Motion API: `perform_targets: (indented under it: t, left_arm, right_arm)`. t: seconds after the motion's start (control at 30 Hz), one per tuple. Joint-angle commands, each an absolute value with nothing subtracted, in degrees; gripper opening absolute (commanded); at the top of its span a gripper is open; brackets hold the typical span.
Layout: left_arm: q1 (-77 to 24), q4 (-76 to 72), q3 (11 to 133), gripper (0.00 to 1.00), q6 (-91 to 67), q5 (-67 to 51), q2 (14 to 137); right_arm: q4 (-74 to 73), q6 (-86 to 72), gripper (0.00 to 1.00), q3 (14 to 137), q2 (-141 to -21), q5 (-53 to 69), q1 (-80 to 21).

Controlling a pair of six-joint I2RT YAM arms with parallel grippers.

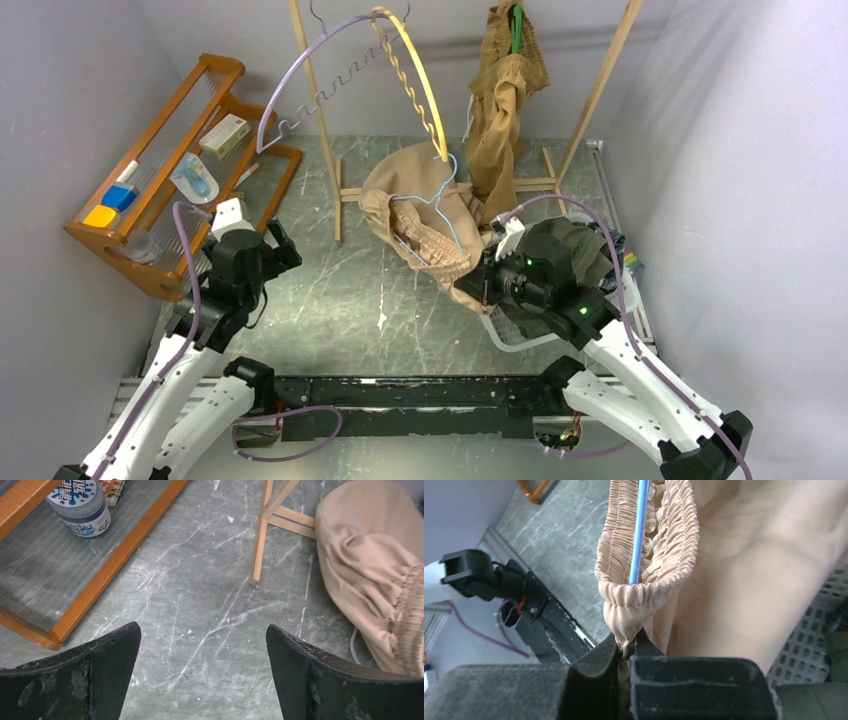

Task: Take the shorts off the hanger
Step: Pick up the hanger from the clothes rod, then remove the shorts from the hanger.

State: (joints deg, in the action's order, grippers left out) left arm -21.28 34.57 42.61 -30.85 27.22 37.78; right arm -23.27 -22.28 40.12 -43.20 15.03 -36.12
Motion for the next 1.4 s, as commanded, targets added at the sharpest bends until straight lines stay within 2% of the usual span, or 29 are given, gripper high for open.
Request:
perform_targets:
  t: [0.0, 0.2, 0.37, 0.53, 0.67, 0.77, 0.83, 0.93, 1.07, 1.17, 1.23, 1.37]
  left_arm:
    - [-21.4, 33.3, 42.8, 0.99, -32.0, 27.5, 35.4]
    - [-21.4, 29.1, 41.9, 0.97, -30.7, 18.0, 31.8]
    - [-21.4, 23.4, 38.3, 0.96, -31.3, 6.0, 28.1]
    - [-21.4, 19.1, 38.3, 0.95, -31.3, -4.8, 30.8]
    - [-21.3, 16.4, 40.1, 0.90, -33.3, -13.3, 34.6]
    - [-21.4, 16.2, 39.6, 0.90, -33.1, -14.9, 35.0]
    - [-21.4, 19.1, 38.7, 0.89, -34.1, -12.4, 34.1]
    - [-21.4, 22.1, 37.5, 0.84, -36.7, -8.4, 29.4]
    - [-21.4, 17.2, 32.8, 0.81, -36.9, -7.8, 22.3]
    - [-21.4, 13.4, 32.6, 0.77, -35.9, -12.1, 23.6]
    - [-21.3, 15.4, 35.5, 0.72, -34.6, -12.9, 27.3]
    - [-21.3, 20.2, 40.1, 0.47, -34.0, -10.9, 32.6]
  right_arm:
    - [-17.6, -21.7, 0.00, 37.9, -40.5, 24.2, -36.8]
    - [-16.2, -22.4, 0.00, 35.0, -43.5, 31.2, -37.7]
    - [-12.1, -23.8, 0.00, 33.7, -46.5, 31.1, -41.4]
    - [-10.8, -20.5, 0.00, 37.3, -53.9, 31.0, -50.6]
    - [-12.2, -16.1, 0.00, 43.1, -61.7, 25.8, -57.4]
    - [-10.7, -15.4, 0.00, 46.2, -65.6, 24.9, -58.2]
    - [-8.7, -15.8, 0.00, 46.4, -66.2, 23.3, -58.4]
    - [-13.3, -15.8, 0.00, 49.4, -66.3, 20.7, -59.0]
    - [-10.5, -16.0, 0.00, 47.8, -65.0, 27.9, -59.3]
    - [-9.1, -15.9, 0.00, 47.8, -66.6, 33.4, -59.3]
    - [-11.3, -14.7, 0.00, 49.9, -69.2, 36.5, -59.3]
    - [-10.8, -12.8, 0.00, 51.3, -71.3, 38.3, -59.4]
